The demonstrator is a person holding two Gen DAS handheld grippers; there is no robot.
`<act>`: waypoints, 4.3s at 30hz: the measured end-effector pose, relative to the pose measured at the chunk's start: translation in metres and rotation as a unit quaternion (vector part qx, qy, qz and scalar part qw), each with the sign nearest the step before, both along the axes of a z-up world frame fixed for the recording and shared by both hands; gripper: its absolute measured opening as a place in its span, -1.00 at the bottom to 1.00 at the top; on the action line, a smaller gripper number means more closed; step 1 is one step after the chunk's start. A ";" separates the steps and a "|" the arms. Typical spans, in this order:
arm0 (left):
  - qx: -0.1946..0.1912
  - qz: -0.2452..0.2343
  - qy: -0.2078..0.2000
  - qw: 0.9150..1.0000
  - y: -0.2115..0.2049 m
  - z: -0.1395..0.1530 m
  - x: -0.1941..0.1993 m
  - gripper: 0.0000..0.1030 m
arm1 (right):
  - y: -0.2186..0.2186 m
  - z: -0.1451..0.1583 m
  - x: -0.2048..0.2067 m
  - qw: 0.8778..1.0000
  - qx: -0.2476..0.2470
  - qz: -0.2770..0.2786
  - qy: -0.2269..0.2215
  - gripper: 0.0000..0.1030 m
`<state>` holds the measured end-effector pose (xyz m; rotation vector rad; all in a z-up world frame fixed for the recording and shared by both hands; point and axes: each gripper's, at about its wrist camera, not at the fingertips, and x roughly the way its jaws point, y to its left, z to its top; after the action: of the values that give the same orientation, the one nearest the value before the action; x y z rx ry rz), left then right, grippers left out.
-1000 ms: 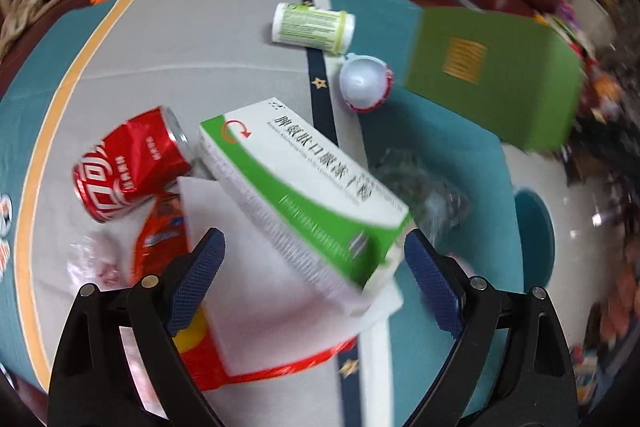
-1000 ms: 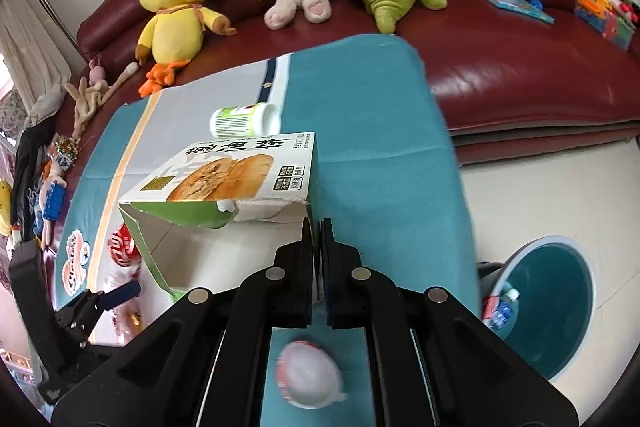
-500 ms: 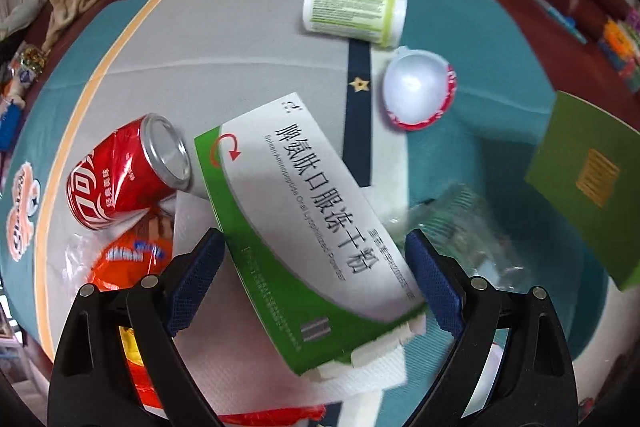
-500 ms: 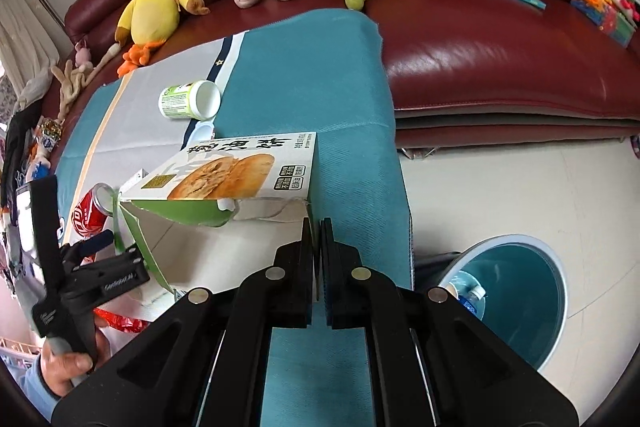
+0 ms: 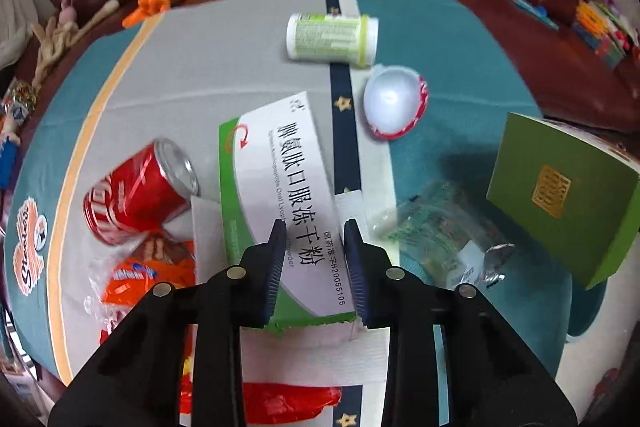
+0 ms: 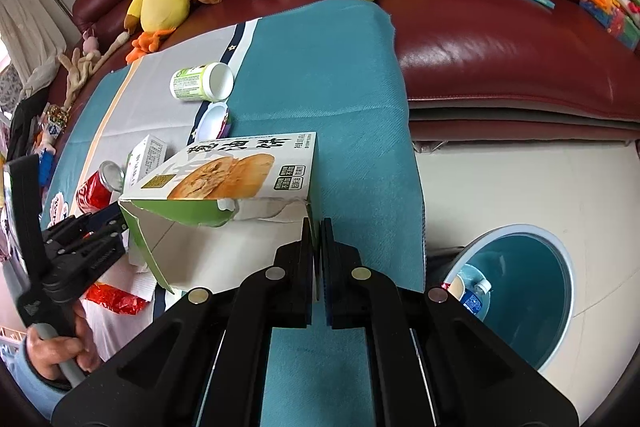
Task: Collect trash
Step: 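Lift the green medicine box with the left tool while right tool holds the bread box, then carry both boxes over the teal bin and open both tools, then move both tools back over the table toward the tissue and wrapper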
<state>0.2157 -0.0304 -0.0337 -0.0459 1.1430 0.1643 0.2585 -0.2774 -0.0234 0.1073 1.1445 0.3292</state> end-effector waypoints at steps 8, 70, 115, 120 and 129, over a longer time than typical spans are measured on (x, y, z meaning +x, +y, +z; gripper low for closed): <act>-0.016 0.041 0.000 0.999 0.021 0.004 -0.006 0.74 | 0.010 0.001 0.003 1.000 -0.004 0.017 0.010 -0.92; -0.030 -0.334 -0.008 0.942 -0.260 0.031 -0.054 0.42 | -0.253 -0.002 -0.105 0.983 -0.010 -0.185 0.002 -0.92; -0.058 -0.339 0.063 0.937 -0.274 -0.029 -0.041 0.78 | -0.269 -0.076 -0.101 0.973 -0.033 -0.187 0.131 0.50; -0.062 -0.328 0.053 0.941 -0.243 -0.020 -0.047 0.79 | -0.250 -0.068 -0.104 0.973 -0.035 -0.182 0.137 0.50; -0.069 -0.279 0.022 0.957 -0.156 -0.002 -0.063 0.82 | -0.170 -0.047 -0.103 0.984 -0.018 -0.126 0.123 0.59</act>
<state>0.1529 -0.1866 -0.0353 0.1591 1.1685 -0.4194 0.1560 -0.4471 -0.0708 0.2647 1.3632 0.0714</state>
